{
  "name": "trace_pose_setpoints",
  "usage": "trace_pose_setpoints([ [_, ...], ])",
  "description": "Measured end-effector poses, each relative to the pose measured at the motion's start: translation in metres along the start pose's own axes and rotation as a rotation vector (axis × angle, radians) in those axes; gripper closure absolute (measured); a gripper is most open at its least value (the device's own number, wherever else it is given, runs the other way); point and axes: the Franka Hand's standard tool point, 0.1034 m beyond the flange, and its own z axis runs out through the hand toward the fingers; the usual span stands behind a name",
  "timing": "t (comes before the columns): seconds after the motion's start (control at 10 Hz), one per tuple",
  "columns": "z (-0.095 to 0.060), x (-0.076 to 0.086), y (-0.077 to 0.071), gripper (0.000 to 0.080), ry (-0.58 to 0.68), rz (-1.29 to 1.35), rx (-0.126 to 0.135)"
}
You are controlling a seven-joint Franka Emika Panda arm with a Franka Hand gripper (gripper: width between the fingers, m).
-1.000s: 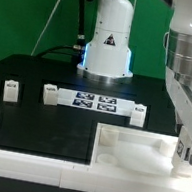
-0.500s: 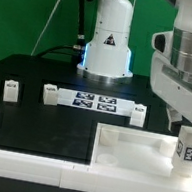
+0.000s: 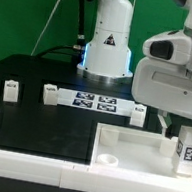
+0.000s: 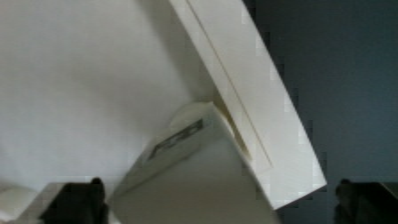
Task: Assemble one leg
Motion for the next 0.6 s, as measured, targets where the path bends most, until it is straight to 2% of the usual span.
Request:
trace_pose_setpoints([
  [0.2, -0.0008, 0.0034, 0.0037, 0.0150, 0.016, -0.261, -0.027],
  [0.4, -0.0002, 0.0041, 0.0055, 0.0150, 0.013, -0.363, -0.029],
  [0.5, 0.0002, 0.0040, 0.0056, 0.0265, 0.013, -0.359, -0.030],
  [0.6, 0.0004, 0.0040, 0.0057, 0.0265, 0.013, -0.359, -0.030],
])
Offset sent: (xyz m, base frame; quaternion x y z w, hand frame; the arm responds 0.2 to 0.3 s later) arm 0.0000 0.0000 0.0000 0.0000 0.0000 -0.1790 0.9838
